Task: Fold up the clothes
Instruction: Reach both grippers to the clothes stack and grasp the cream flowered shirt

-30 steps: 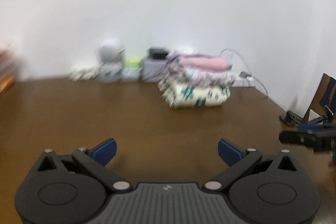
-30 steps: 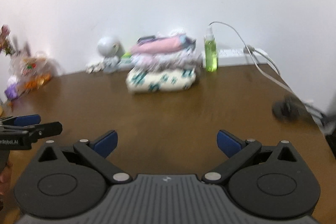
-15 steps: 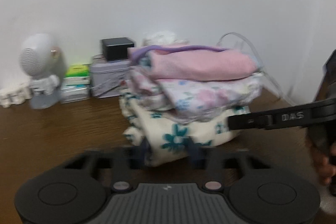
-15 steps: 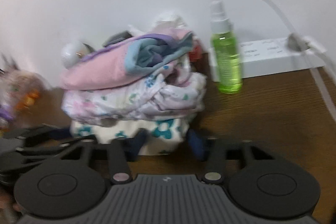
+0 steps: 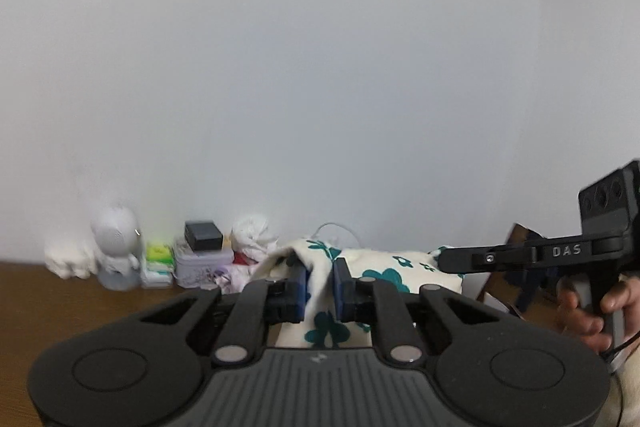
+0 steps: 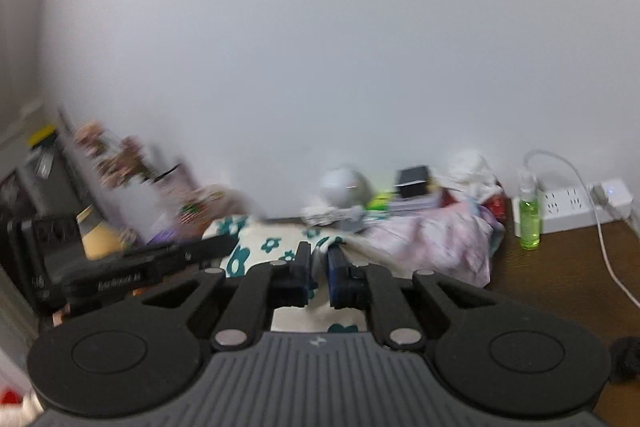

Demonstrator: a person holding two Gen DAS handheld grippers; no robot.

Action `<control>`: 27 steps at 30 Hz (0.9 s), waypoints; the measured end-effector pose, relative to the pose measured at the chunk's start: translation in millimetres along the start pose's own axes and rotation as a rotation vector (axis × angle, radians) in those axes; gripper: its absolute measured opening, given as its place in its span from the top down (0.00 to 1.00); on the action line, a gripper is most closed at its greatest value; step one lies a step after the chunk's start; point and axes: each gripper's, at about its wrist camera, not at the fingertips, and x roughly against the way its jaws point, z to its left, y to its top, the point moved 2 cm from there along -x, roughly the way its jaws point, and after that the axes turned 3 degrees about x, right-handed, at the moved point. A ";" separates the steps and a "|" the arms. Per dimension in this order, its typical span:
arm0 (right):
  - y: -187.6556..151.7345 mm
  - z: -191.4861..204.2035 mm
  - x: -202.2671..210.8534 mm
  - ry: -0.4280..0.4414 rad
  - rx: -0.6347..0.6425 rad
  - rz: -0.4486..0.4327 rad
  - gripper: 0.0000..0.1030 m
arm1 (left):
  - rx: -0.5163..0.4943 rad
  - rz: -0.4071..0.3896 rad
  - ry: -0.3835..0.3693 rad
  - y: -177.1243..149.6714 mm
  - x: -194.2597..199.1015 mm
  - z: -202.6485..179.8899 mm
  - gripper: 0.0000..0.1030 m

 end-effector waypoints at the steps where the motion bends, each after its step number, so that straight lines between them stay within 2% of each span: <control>1: -6.3 16.7 11.7 -0.001 0.009 0.010 0.92 | -0.017 0.004 0.009 -5.7 15.9 -7.7 0.89; 3: -24.7 34.7 14.8 -0.032 -0.005 0.041 0.91 | -0.038 0.037 0.047 -23.5 34.9 -18.7 0.88; 5: -45.7 44.5 -0.9 -0.145 0.005 0.082 0.81 | -0.003 0.127 0.084 -49.0 28.0 -15.6 0.84; 6: -58.6 43.8 -15.6 -0.219 0.028 0.118 0.60 | 0.007 0.172 0.104 -63.4 24.3 -13.9 0.77; 7: -74.0 42.7 -27.9 -0.297 0.073 0.157 0.50 | -0.005 0.217 0.133 -83.0 19.4 -11.7 0.74; 8: -90.3 42.3 -38.4 -0.379 0.130 0.193 0.51 | -0.020 0.254 0.169 -102.4 17.5 -10.4 0.73; 9: -107.2 47.9 -35.7 -0.396 0.184 0.196 0.53 | -0.040 0.260 0.218 -121.0 26.6 -12.3 0.70; 10: -124.7 56.6 -26.2 -0.381 0.238 0.182 0.52 | -0.062 0.255 0.234 -139.0 41.3 -15.2 0.65; 12: -159.6 74.1 -7.3 -0.349 0.344 0.153 0.52 | -0.078 0.213 0.221 -166.3 76.6 -21.0 0.35; 14: -187.3 87.9 11.1 -0.313 0.361 0.139 0.53 | -0.081 0.154 0.186 -185.5 110.6 -32.8 0.26; 18: -239.8 111.7 34.7 -0.283 0.397 0.143 0.60 | -0.111 0.159 0.168 -209.7 133.5 -63.0 0.27; 21: -271.2 120.4 42.9 -0.271 0.474 0.198 0.60 | -0.212 0.189 0.135 -227.7 133.0 -81.2 0.27; 24: -288.6 122.5 29.1 -0.285 0.539 0.249 0.60 | -0.284 0.230 0.129 -245.2 117.0 -91.2 0.27; 26: -291.5 124.1 16.1 -0.297 0.579 0.256 0.62 | -0.277 0.260 0.164 -249.1 102.4 -90.7 0.27; 27: -291.8 122.6 8.1 -0.304 0.596 0.255 0.66 | -0.275 0.266 0.184 -250.8 96.2 -90.3 0.27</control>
